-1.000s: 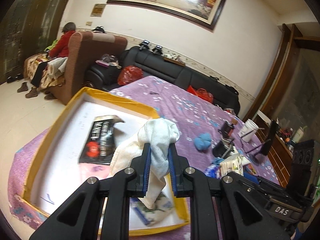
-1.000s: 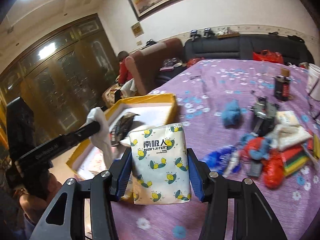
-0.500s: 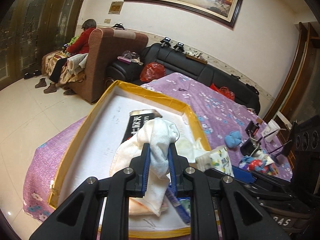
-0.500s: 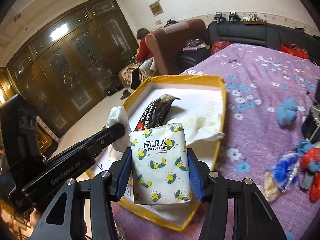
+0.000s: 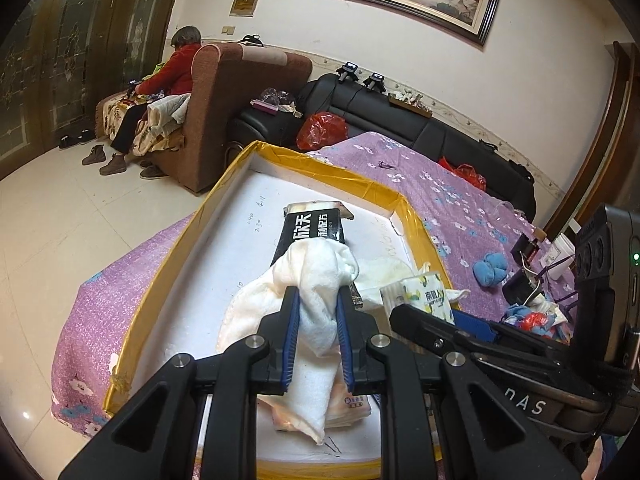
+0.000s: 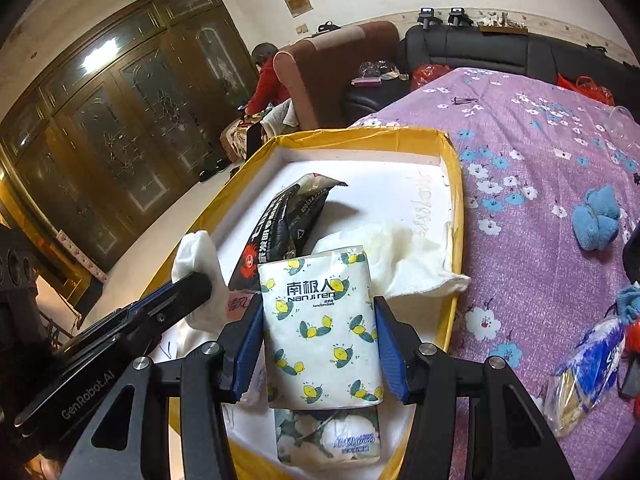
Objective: Organize soft objects
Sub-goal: 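Lower the cloth and tissue pack into the box and open both grippers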
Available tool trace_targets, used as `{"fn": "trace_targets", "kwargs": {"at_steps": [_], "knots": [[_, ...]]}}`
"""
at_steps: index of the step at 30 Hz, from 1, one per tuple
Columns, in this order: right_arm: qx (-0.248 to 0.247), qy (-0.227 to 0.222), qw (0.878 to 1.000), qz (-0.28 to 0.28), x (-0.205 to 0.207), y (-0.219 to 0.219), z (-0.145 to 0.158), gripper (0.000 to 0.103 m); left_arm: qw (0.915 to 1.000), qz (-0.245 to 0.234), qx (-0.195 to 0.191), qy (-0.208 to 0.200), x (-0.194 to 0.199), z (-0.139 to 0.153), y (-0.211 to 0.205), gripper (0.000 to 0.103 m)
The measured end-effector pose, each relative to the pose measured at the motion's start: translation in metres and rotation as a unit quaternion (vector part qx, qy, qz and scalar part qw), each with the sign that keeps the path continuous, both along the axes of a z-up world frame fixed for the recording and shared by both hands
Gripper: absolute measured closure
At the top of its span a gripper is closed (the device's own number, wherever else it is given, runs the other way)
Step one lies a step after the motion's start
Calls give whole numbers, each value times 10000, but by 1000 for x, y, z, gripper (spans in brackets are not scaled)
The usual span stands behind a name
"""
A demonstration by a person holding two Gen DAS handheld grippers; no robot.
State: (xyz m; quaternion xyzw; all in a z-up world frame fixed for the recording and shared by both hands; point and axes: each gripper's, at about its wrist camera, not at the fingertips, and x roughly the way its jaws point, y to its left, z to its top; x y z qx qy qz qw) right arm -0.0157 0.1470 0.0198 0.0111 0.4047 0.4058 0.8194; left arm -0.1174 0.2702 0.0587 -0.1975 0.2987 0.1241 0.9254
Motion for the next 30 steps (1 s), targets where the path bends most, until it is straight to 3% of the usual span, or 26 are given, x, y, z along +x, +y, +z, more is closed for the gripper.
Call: {"fn": "trace_targets", "kwargs": {"at_steps": [10, 19, 24, 30], "knots": [[-71, -329, 9994, 108, -7, 4, 1, 44, 10000, 39, 60, 0, 2, -1, -3, 84], [100, -420, 9990, 71, -11, -6, 12, 42, 9998, 116, 94, -110, -7, 9, -4, 70], [223, -431, 9988, 6, -13, -16, 24, 41, 9996, 131, 130, -195, -12, 17, -6, 57], [291, -416, 9986, -114, -16, -35, 34, 38, 9994, 15, 260, -245, -14, 24, -19, 50]]}}
